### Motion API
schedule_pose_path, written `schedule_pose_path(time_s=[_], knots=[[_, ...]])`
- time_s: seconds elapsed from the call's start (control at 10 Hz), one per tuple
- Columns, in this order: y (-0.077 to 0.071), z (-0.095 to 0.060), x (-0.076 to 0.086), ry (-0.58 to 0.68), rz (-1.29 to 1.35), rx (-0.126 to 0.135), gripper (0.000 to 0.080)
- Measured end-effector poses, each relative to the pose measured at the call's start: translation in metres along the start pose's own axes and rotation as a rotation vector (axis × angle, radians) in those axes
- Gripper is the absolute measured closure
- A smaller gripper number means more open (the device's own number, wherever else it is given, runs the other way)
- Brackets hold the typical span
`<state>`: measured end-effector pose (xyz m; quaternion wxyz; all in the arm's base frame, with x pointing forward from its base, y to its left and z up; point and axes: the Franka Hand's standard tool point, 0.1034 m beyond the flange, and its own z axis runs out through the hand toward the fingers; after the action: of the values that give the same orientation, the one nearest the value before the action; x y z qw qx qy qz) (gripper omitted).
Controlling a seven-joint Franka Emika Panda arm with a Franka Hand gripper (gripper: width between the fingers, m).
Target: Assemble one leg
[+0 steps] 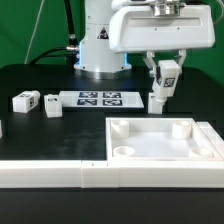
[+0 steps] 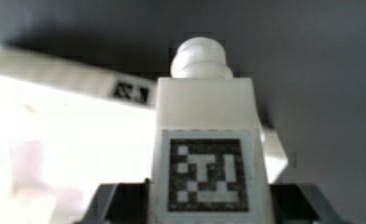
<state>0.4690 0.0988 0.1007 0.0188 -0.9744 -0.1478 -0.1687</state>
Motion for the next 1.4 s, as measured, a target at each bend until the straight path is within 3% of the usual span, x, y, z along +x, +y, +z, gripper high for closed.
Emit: schedule_pose_path(time_s=[0.2, 0.3, 0.6, 0.7, 0.8, 1.1, 1.3, 1.4], knots=[[0.002, -0.004, 0.026, 0.065, -0.002, -0.006, 0.0508], [-0.004, -0.009, 0.042, 0.063, -0.002, 0.001, 0.0508], [-0.003, -0.008, 0.042, 0.067, -0.023, -0.001, 0.0508], [0.001, -0.009, 0.05, 0.055, -0.038, -0.002, 0.0508], [0.0, -0.01, 0.068, 0.064, -0.041, 0.001, 0.0508], [0.006, 0.012, 0.111, 0.102, -0.05, 0.003, 0.0508], [0.028, 0.033, 0.123, 0.124, -0.081, -0.012, 0.0508], [0.026, 0.032, 0.123, 0.123, -0.082, -0.01, 0.0508]])
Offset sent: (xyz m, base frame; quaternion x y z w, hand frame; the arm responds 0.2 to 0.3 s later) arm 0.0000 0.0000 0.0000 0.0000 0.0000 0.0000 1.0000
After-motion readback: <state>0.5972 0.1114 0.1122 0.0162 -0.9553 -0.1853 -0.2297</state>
